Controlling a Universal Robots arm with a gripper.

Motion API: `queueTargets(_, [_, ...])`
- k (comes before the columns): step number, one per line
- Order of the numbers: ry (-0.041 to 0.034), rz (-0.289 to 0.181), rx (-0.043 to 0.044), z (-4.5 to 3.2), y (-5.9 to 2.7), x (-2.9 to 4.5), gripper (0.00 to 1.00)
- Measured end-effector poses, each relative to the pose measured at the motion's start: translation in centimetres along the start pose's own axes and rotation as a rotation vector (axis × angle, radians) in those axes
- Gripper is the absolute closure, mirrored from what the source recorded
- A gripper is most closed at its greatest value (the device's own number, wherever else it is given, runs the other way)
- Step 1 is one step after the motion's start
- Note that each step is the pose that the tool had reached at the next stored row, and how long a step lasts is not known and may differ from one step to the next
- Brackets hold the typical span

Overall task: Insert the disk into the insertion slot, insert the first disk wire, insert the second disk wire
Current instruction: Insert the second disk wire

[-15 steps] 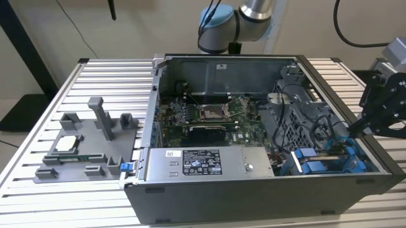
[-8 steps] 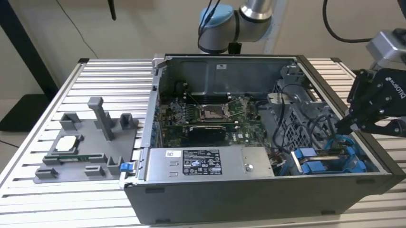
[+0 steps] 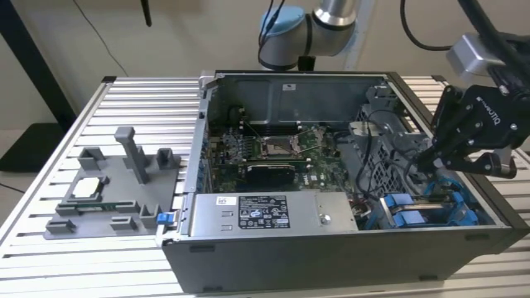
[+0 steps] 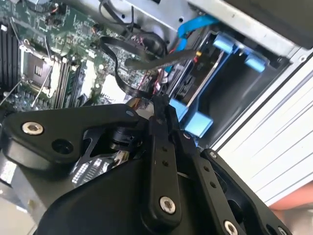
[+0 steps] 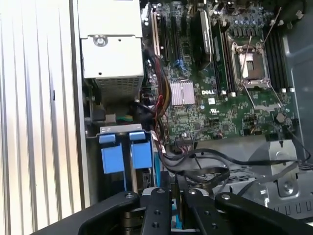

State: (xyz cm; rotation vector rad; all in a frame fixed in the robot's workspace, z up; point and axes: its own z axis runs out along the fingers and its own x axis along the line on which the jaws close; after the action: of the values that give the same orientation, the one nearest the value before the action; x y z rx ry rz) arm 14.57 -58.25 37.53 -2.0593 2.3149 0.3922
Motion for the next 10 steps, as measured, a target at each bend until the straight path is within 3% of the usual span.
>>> queueTargets(2, [-0.0012,-0.002,0.0076,0.23,0.49,0.22,1.00])
queueTargets(6, [0.0005,-0.008,0.0074,0.27,0.58,0.67,1.00])
queueTargets(10, [0.0139,-0.019,0.0072,0.26,0.60,0.76,1.00])
